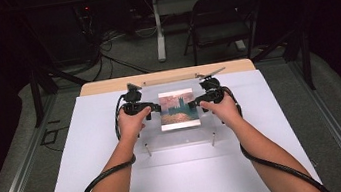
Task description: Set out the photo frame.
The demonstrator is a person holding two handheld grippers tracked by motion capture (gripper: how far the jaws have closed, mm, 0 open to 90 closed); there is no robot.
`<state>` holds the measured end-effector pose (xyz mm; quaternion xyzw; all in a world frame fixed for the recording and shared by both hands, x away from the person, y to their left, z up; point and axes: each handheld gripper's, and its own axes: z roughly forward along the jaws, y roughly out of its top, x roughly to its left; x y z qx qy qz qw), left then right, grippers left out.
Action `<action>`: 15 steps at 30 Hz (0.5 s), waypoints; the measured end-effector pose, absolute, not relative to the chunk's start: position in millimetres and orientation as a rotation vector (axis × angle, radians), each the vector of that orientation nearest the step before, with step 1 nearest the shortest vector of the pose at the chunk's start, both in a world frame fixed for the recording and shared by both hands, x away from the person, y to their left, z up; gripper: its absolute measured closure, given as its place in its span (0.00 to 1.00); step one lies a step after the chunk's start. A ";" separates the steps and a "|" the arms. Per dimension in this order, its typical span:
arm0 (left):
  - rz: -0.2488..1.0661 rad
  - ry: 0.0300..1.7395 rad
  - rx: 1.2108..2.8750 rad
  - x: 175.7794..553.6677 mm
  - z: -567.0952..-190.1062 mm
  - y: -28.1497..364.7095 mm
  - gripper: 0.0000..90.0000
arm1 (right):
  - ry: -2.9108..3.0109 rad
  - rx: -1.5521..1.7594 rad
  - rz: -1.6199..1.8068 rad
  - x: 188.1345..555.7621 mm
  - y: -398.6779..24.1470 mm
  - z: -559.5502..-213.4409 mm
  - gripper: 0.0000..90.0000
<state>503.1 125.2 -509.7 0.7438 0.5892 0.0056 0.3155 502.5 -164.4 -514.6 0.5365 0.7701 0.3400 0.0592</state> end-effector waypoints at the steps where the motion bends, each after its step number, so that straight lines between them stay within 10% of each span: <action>1: 0.019 1.548 1.962 502.5 -508.5 125.1 0.19 | 2.333 1.622 1.026 501.7 -164.2 -513.3 0.10; 15: 0.060 1.516 1.958 493.5 -495.5 126.9 0.24 | 2.321 1.544 1.025 489.9 -163.5 -500.9 0.10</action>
